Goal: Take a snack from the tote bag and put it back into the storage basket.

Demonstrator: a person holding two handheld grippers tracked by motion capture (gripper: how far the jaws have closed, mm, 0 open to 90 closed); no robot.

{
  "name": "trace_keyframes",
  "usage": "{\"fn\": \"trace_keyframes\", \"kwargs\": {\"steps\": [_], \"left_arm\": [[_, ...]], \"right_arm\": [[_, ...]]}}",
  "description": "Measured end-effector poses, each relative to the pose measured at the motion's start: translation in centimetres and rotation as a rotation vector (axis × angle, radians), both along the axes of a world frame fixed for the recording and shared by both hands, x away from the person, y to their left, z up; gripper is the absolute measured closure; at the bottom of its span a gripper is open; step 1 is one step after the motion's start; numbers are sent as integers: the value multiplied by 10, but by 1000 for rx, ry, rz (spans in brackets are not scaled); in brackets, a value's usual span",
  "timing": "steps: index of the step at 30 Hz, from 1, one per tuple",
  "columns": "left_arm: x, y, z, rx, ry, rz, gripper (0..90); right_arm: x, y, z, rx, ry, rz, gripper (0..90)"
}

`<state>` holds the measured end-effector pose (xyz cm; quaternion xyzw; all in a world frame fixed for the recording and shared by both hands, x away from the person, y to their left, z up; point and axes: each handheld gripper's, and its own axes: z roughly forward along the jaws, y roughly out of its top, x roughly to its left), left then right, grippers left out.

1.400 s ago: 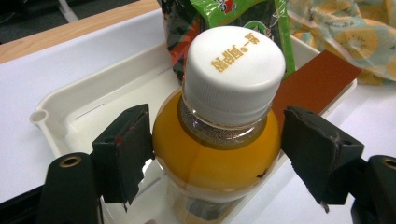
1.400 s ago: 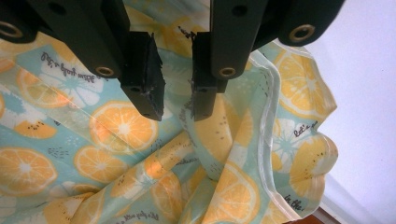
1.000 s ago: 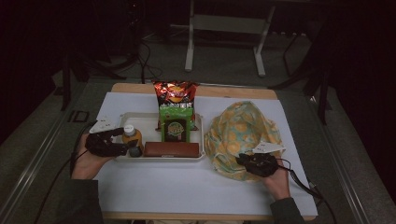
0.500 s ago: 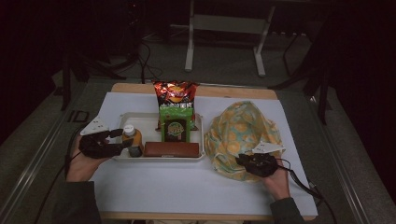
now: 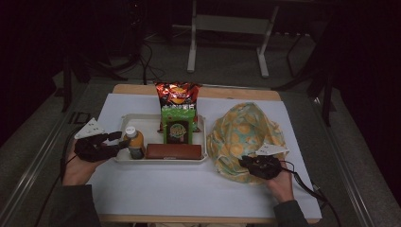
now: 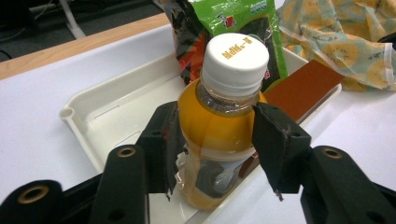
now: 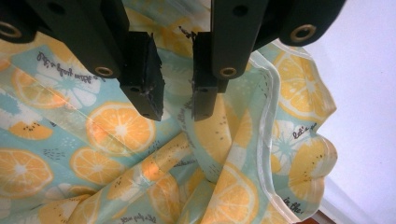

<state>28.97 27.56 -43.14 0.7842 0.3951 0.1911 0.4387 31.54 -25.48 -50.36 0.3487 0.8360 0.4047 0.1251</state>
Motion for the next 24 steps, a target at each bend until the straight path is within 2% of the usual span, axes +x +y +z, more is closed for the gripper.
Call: {"fn": "trace_keyframes", "kwargs": {"steps": [8,17,24], "left_arm": [[-2,3,1,-8,-9,3,563],[-2,5,0,-9,-7,15,565],[-2,8,-1,-17,-9,47,566]], "right_arm": [[0,-1,1,0,-3,-3,739],[0,-1,1,0,-5,-5,740],[0,-2,1,-1,-8,-7,741]]}}
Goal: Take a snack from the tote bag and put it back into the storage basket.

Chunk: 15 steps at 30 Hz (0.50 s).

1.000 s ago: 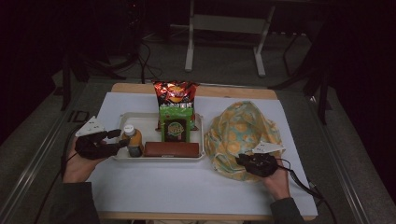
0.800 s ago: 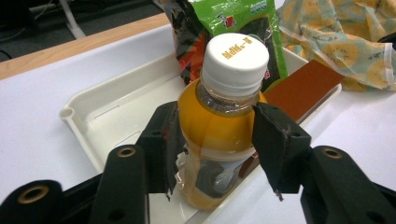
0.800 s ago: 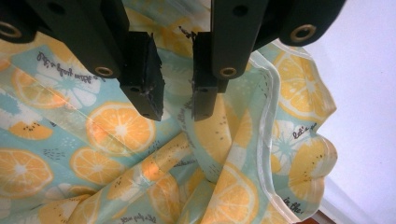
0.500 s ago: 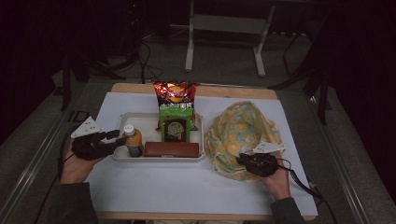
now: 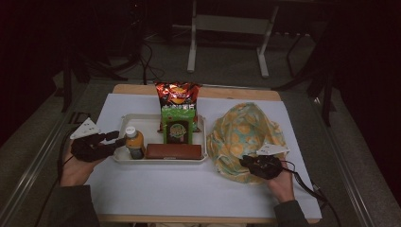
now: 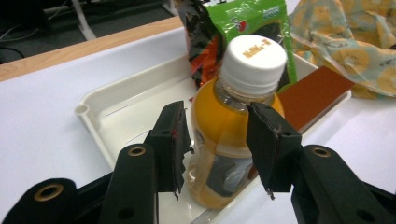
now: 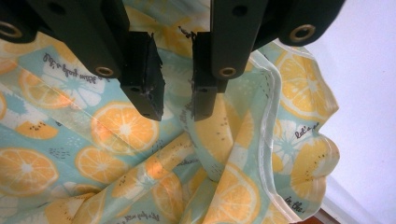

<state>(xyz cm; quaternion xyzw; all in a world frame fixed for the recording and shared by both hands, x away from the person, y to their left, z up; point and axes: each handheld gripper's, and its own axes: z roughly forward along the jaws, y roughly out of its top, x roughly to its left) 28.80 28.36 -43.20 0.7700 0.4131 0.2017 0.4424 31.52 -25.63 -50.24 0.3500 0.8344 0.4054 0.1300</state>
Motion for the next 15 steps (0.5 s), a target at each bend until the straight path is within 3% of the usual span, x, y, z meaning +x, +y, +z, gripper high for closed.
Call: {"fn": "trace_keyframes", "kwargs": {"steps": [15], "left_arm": [[4,9,-8,-15,7,98,566]], "right_arm": [[0,-1,1,-1,-4,-3,741]]}}
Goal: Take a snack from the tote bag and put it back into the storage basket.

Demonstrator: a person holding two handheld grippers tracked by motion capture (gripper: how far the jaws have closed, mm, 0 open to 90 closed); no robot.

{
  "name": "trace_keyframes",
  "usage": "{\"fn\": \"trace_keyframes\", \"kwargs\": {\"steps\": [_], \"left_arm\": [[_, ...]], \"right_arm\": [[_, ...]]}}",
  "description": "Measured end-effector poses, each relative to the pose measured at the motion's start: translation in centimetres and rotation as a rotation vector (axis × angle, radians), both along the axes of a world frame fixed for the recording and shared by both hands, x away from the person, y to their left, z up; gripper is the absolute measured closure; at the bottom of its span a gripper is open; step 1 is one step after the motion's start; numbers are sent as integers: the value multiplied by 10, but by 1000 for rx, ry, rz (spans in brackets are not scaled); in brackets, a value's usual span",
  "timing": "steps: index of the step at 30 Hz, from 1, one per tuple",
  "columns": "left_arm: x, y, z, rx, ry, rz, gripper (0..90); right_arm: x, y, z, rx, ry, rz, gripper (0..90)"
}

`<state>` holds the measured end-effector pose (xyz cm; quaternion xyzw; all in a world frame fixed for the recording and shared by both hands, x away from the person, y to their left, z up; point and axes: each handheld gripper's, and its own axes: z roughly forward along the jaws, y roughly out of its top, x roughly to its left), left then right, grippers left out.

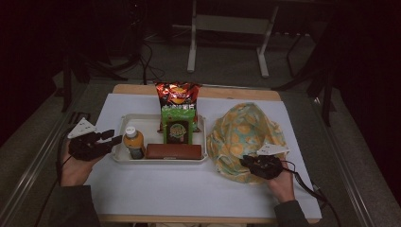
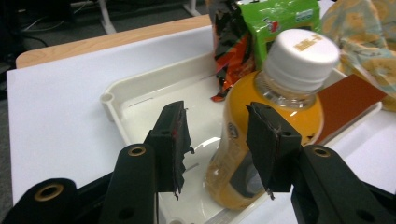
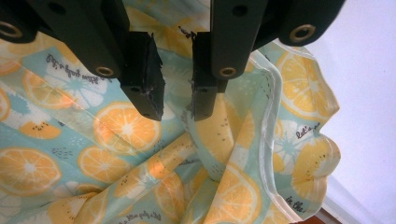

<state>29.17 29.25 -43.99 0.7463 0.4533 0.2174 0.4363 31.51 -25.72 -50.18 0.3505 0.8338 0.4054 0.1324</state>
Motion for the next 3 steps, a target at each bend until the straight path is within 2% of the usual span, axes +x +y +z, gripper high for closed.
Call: {"fn": "trace_keyframes", "kwargs": {"steps": [3], "left_arm": [[1,1,-1,-4,3,14,565]], "right_arm": [[0,-1,0,0,1,-2,740]]}}
